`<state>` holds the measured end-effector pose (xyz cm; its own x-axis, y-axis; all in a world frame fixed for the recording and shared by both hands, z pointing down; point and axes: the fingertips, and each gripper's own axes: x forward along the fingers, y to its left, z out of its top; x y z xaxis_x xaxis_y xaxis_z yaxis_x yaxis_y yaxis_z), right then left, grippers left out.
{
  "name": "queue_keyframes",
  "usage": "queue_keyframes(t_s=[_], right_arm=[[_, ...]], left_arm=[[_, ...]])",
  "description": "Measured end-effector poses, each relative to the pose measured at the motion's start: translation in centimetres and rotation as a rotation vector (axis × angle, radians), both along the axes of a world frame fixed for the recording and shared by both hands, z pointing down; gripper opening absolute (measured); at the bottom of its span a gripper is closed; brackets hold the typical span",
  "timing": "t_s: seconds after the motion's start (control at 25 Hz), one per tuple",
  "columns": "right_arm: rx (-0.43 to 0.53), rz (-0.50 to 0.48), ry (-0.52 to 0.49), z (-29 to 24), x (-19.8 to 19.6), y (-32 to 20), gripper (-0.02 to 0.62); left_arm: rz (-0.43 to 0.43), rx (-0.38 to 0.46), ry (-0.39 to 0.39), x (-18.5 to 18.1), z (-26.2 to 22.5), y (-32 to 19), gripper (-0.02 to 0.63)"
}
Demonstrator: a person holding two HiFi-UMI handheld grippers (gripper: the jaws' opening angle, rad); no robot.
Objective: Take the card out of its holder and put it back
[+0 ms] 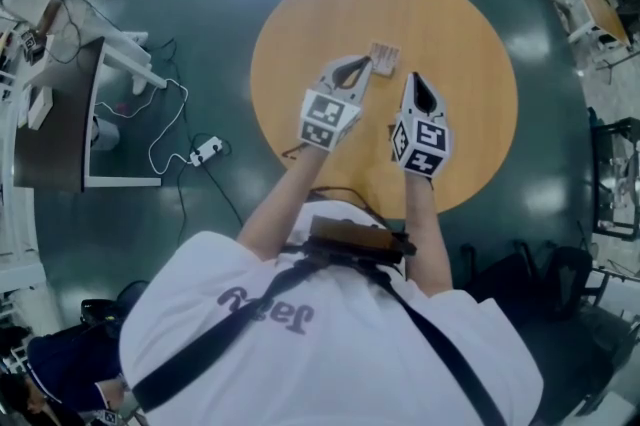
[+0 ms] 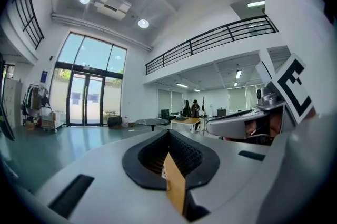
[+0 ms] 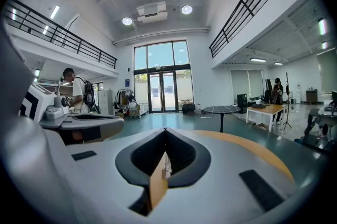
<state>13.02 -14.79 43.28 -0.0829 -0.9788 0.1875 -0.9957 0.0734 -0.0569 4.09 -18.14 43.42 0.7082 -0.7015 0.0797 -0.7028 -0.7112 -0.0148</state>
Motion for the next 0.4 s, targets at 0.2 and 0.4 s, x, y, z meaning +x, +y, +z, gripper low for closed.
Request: queue_keyframes(t_s=[0.2, 0.4], right_arm=[[0.001, 0.001, -0.003, 0.0, -0.1, 0.0, 0.014], [-0.005, 0.026, -0.022, 0.5, 1.0, 1.0, 0.014]], left_arm=[[0.009, -0.019, -0.005, -0.1, 0.6, 0.2, 0.012], [0.028, -0.034, -0.006, 0.6, 1.1, 1.3, 0.012]])
